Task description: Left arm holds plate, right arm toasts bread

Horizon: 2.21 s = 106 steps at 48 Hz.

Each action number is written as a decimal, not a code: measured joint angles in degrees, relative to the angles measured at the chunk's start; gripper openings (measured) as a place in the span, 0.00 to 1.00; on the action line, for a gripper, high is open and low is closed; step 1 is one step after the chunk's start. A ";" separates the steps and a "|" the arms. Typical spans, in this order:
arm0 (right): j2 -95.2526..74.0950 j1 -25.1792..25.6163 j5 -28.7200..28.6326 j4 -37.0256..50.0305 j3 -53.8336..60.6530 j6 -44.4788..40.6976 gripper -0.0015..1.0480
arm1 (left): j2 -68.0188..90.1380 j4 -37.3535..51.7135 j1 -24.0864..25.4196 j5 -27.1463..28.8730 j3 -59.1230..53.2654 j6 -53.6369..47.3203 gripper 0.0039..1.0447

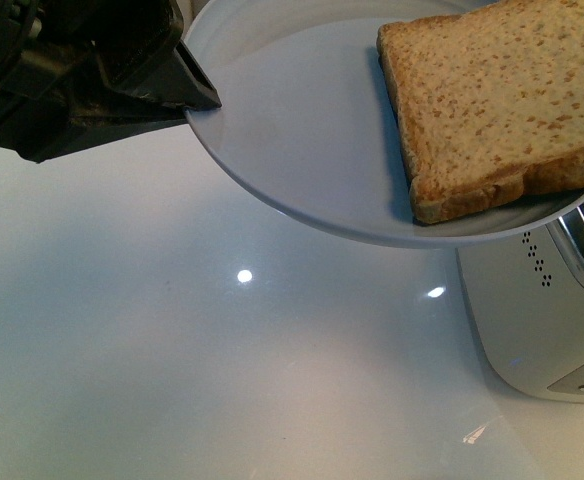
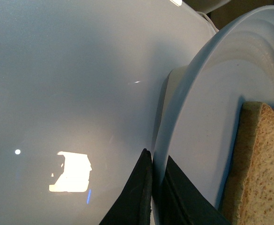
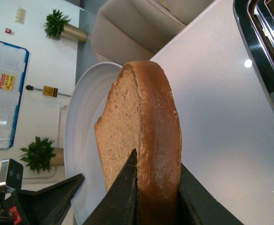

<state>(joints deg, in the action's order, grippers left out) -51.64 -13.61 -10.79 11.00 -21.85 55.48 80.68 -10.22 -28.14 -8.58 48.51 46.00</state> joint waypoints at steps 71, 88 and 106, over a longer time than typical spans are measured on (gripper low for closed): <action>-9.22 6.47 19.89 -4.61 -10.38 -54.16 0.03 | -0.02 0.00 0.00 -0.17 0.02 0.37 0.03; -16.76 5.68 20.76 0.35 -10.08 -54.93 0.03 | -0.02 0.00 0.00 -0.15 0.02 0.35 0.03; -22.91 5.60 21.77 4.96 -7.54 -54.49 0.03 | -0.02 0.00 0.00 -0.15 0.02 0.35 0.03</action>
<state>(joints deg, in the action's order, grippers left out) -74.54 -8.01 10.98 15.97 -29.39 0.99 80.66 -10.22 -28.14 -8.73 48.53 46.35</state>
